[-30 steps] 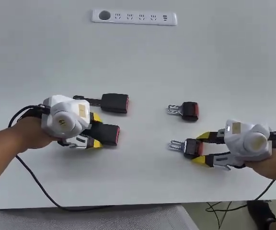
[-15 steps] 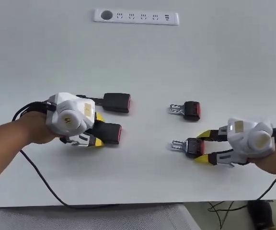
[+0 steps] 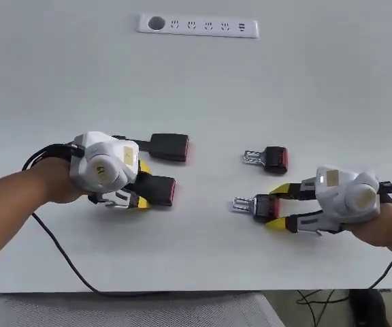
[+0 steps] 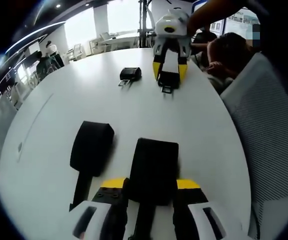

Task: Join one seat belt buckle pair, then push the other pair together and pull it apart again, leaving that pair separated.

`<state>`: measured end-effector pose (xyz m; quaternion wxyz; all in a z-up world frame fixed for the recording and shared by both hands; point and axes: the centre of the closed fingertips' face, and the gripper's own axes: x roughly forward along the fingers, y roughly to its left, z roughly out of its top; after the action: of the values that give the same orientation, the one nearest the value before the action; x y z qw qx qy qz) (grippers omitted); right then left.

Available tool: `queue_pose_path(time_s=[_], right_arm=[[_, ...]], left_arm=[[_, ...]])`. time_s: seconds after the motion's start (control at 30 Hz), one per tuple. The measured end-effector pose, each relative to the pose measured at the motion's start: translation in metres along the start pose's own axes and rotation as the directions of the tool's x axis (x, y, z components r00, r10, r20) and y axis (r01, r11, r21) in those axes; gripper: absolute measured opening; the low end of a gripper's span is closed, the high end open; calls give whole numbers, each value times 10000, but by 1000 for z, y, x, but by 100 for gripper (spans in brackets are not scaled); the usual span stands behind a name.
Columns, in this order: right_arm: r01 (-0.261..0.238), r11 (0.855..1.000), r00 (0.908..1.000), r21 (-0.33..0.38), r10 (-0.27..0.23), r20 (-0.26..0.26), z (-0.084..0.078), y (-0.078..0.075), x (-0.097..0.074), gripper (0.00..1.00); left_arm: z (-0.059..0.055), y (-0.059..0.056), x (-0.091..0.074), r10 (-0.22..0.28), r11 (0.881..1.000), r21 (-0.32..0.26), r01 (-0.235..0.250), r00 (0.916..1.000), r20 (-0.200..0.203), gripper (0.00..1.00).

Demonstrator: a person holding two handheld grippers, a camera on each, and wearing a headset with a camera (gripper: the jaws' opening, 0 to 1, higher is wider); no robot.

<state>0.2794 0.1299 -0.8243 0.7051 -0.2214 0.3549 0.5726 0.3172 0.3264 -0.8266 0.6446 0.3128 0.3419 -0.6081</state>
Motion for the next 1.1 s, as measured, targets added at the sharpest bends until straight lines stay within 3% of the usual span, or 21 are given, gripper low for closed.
queue_pose_path(time_s=[0.67, 1.1], right_arm=[[-146, 9997, 9970, -211, 162, 762, 47, 6, 43, 34], [-194, 9993, 9937, -326, 229, 1098, 76, 11, 67, 34]], left_arm=[[-3, 1, 1, -22, 10000, -24, 22, 9998, -206, 36], [1, -1, 0, -13, 10000, -51, 11, 9996, -290, 36]])
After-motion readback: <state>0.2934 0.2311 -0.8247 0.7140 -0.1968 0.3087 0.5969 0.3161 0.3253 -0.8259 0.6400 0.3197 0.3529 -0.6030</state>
